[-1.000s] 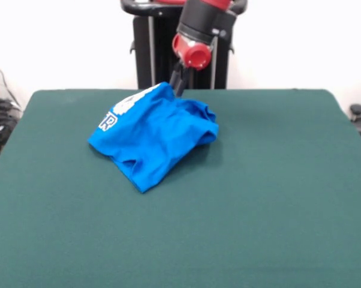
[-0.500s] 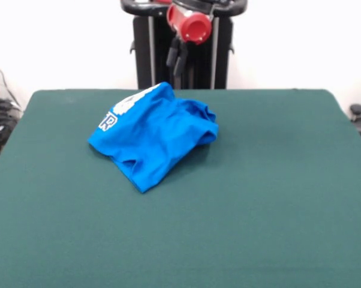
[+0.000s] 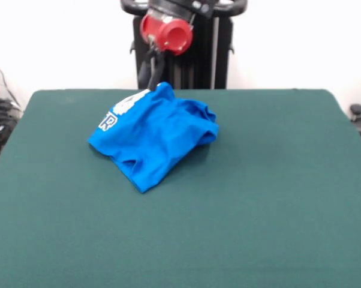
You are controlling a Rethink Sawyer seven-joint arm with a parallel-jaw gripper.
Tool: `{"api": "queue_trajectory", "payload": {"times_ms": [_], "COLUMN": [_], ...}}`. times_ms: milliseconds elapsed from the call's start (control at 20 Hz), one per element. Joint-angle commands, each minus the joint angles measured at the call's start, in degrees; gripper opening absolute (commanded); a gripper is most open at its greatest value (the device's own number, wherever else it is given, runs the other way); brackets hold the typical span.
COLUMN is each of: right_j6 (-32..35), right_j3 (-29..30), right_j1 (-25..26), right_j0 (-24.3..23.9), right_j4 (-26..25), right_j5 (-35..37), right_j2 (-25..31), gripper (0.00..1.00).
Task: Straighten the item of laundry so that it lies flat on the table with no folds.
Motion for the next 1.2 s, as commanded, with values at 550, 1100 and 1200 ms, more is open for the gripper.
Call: {"api": "queue_trajectory", "payload": {"times_ms": [550, 1100, 1200], "right_j6": [-3.5, -3.0, -5.7], "right_j3": [-14.0, -16.1, -16.9], "right_j1": [9.0, 12.9, 13.3], "right_j0": [-10.5, -10.3, -11.1], "right_j4": [-22.8, -23.6, -24.8], "right_j5": [2.9, 3.6, 7.4], "right_j2": [19.0, 20.5, 21.6], "gripper": [1.00, 1.00, 1.00]}}
